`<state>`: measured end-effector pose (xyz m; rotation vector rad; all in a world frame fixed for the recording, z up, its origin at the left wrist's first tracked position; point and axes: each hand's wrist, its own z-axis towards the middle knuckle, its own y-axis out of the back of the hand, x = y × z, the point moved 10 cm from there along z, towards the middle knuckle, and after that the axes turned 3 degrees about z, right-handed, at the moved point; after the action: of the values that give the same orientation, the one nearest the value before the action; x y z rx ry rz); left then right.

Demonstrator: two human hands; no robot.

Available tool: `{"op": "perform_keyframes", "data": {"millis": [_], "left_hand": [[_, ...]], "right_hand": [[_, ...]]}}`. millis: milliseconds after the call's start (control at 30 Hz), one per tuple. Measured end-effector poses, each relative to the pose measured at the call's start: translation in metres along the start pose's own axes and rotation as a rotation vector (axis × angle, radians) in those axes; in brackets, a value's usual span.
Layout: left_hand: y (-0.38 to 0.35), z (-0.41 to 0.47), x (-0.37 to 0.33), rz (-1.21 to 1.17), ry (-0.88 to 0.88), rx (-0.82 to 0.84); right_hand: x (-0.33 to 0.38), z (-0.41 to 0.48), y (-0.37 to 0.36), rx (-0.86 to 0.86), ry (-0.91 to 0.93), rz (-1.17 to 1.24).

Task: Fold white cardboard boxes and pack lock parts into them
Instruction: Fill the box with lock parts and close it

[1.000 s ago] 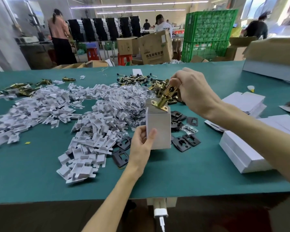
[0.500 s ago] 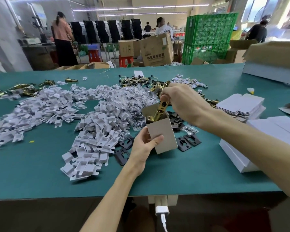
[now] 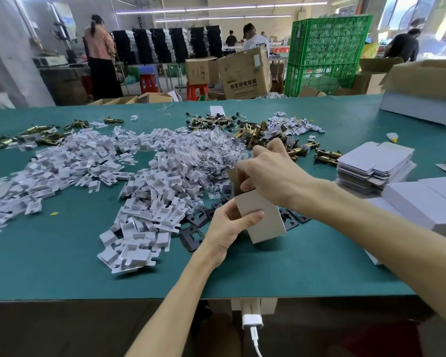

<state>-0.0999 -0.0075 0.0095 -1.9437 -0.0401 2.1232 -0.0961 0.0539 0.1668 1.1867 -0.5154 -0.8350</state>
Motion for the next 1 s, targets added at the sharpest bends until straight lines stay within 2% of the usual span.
{"op": "perform_keyframes", "data": {"millis": [100, 267, 333, 433, 500, 600, 667, 767, 867, 1000], "left_hand": [[0.000, 0.000, 0.000, 0.010, 0.005, 0.003], [0.000, 0.003, 0.004, 0.042, 0.006, 0.007], [0.000, 0.003, 0.005, 0.050, 0.000, 0.006], [-0.002, 0.003, 0.004, 0.133, -0.002, 0.018], [-0.002, 0.002, 0.007, 0.226, -0.012, 0.030], [0.003, -0.002, 0.022, 0.201, 0.046, 0.026], [-0.001, -0.001, 0.024, 0.124, 0.079, 0.063], [-0.001, 0.006, 0.020, 0.127, 0.086, -0.002], [0.002, 0.010, 0.019, 0.184, 0.077, -0.054], [-0.002, 0.009, 0.019, 0.120, 0.086, -0.029]], "right_hand": [[-0.002, -0.002, -0.010, 0.062, -0.029, 0.021], [0.003, -0.003, -0.021, 0.165, -0.016, -0.103], [0.009, -0.001, -0.013, 0.097, -0.018, -0.099], [0.032, 0.005, 0.003, -0.106, 0.011, -0.077], [0.053, 0.008, -0.003, -0.145, 0.056, 0.019], [0.090, 0.021, -0.037, -0.036, 0.109, 0.189], [0.117, 0.035, -0.066, 0.078, 0.145, 0.213], [0.143, 0.052, -0.104, 0.221, 0.169, 0.189], [0.143, 0.059, -0.122, 0.234, 0.117, 0.192], [0.124, 0.056, -0.120, 0.194, 0.061, 0.244]]}}
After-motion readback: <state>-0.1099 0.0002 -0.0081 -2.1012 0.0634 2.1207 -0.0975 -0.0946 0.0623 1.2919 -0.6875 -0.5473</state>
